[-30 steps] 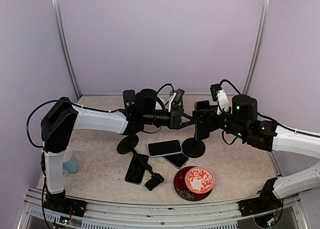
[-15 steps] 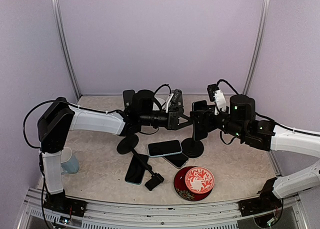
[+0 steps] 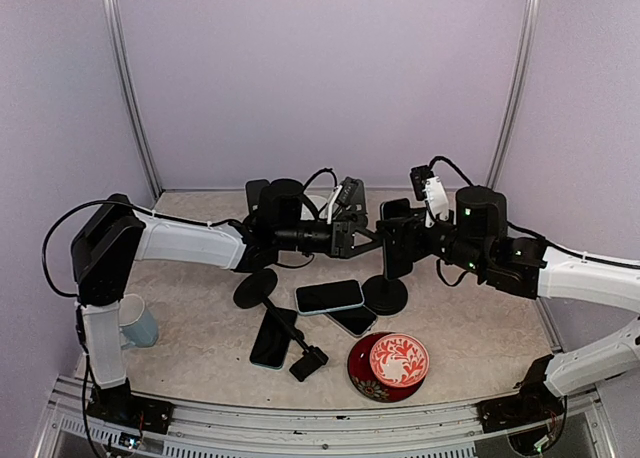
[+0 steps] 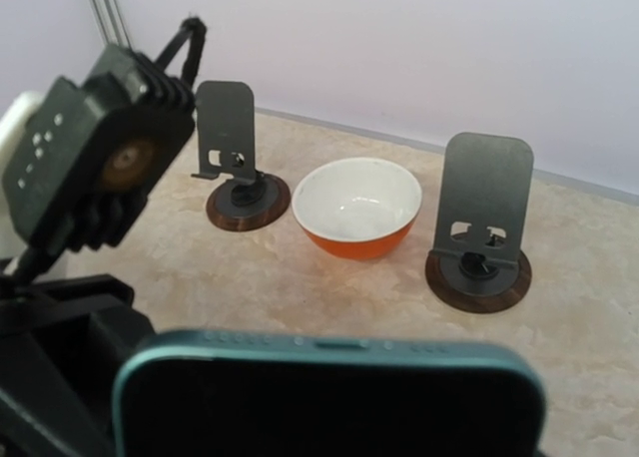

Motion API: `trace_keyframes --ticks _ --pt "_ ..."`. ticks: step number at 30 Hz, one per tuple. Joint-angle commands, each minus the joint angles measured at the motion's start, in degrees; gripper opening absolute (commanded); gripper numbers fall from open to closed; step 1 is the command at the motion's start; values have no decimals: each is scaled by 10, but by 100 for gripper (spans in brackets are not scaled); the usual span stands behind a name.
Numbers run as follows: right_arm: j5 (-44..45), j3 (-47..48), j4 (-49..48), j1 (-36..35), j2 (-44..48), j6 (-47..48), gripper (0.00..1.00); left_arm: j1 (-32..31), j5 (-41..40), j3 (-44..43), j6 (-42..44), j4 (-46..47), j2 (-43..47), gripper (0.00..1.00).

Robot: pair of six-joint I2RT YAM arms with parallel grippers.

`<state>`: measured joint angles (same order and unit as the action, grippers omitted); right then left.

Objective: Place the phone on the phone stand
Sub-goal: Install the phone on the phone stand.

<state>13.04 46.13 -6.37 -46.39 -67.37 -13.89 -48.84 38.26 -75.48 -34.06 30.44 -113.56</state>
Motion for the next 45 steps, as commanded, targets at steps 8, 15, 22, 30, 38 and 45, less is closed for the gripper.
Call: trace_keyframes --ticks 8,15,22,30,38,45 --pt "204 -4 104 65 -9 41 0 33 77 31 -11 3 92 0" --pt "184 4 97 64 -17 26 0 19 71 22 -31 15 81 0" --pt "236 29 123 58 -51 -19 0 11 47 22 -40 10 84 0" --pt "305 61 136 26 -100 -46 0 3 43 14 -50 9 78 0" --pt "341 67 120 7 -119 -67 0 2 42 17 -55 11 80 0" --pt "358 86 117 -9 -146 -70 0 2 43 16 -57 12 79 0"
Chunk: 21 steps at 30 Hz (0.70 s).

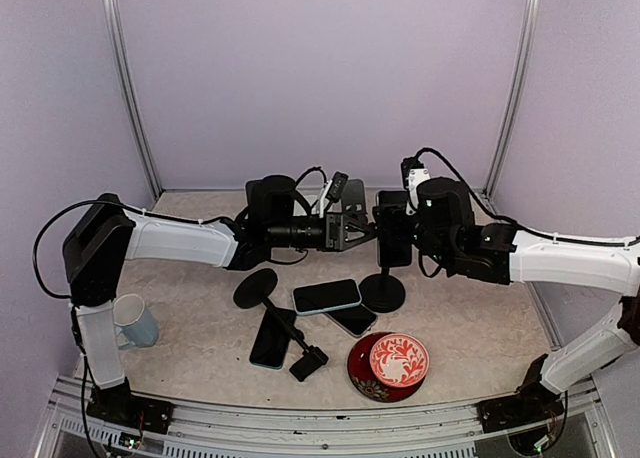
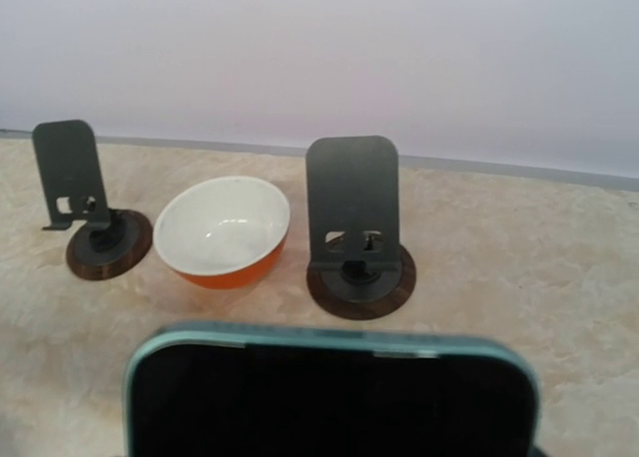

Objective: Place the phone on the phone stand
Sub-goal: Install the phone on the phone stand.

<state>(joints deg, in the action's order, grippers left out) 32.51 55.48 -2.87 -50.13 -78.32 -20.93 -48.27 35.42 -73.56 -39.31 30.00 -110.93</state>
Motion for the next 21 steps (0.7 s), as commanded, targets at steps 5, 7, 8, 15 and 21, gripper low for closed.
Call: trace_keyframes --ticks 5,7,8,15,21 --pt "163 2 82 22 -51 -1 0 -3 71 -1 -4 14 56 4" --pt "161 3 80 21 -53 -1 0 -2 70 0 -3 14 56 8" --pt "161 3 80 20 -52 -1 0 -2 69 1 -3 14 57 12" --pt "156 0 74 18 -46 3 0 -2 68 4 -1 12 60 42" --pt "150 -4 68 17 -44 6 0 -2 62 11 4 11 65 60"
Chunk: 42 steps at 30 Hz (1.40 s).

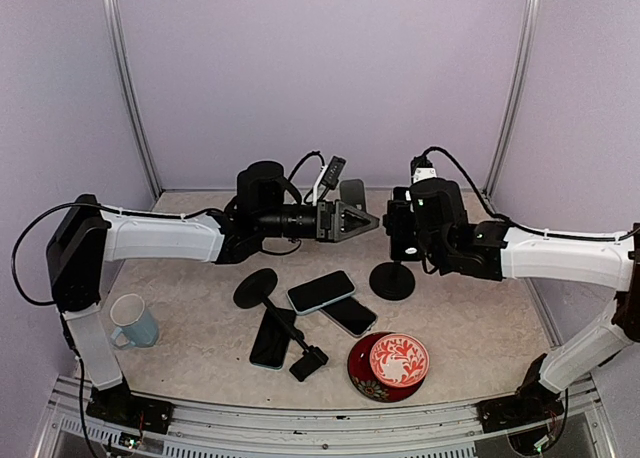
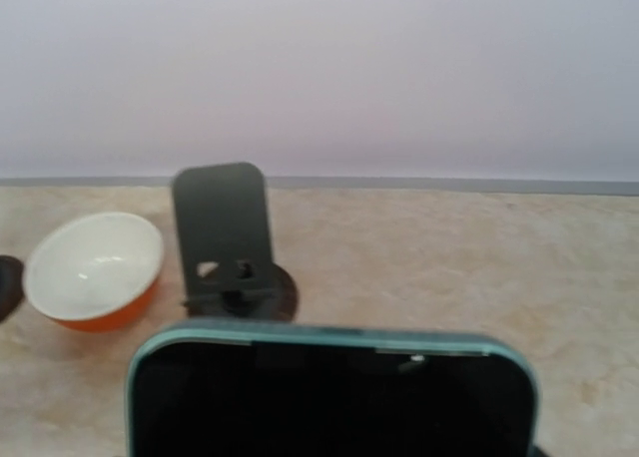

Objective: Place the phone on the phone stand
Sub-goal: Install the phone on the phone stand.

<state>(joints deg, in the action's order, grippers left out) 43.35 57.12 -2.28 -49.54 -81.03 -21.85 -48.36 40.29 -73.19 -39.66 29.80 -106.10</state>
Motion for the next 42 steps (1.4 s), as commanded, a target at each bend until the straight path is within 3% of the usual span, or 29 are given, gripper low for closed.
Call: trace_keyframes --ticks 1,6,9,13,16,22,42 --pt "41 -21 61 12 -16 16 0 -1 11 10 9 12 18 62" --pt "17 -29 37 10 -4 27 0 3 3 21 14 8 22 69" --pt "4 -30 26 10 2 31 0 6 -4 24 17 5 20 81" --pt "-4 -29 20 10 9 33 0 10 -4 19 17 0 3 86" --pt "-19 -26 19 9 14 36 0 13 -3 20 13 4 -6 88" --pt "-26 -17 24 10 20 38 18 14 -3 21 9 12 -15 88" --pt "-53 18 24 9 49 31 37 14 6 -43 5 3 -96 87"
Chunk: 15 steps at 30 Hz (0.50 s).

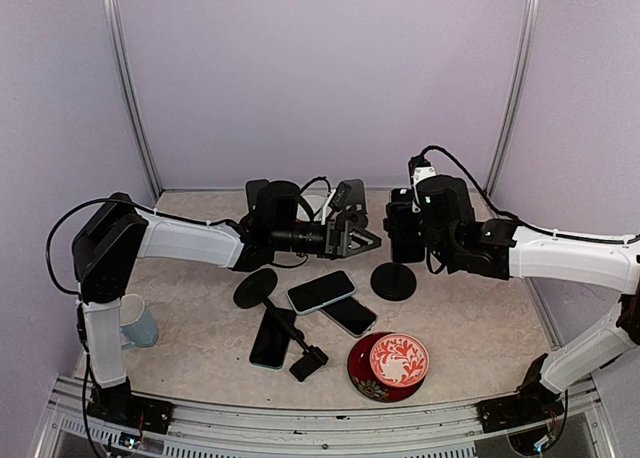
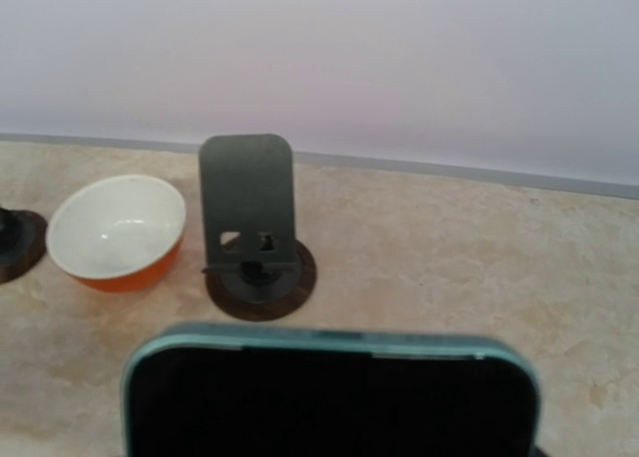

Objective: Place the phone on the phone stand
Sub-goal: Install the phone on the phone stand.

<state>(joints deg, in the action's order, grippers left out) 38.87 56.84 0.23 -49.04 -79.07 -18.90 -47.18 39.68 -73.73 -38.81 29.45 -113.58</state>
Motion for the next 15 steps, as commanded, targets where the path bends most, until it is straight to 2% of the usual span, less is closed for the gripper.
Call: trace_keyframes --ticks 1,10,13,15 --pt "-9 20 -1 5 31 1 38 2 15 -46 -5 7 -26 86" --pt "-27 23 -2 4 44 1 44 0 22 -88 -4 -10 -48 83" --pt "-40 26 -5 4 51 7 50 -1 21 -83 -5 -8 -48 83" --pt "-51 29 -9 4 60 14 59 -1 21 -80 -6 -6 -47 83"
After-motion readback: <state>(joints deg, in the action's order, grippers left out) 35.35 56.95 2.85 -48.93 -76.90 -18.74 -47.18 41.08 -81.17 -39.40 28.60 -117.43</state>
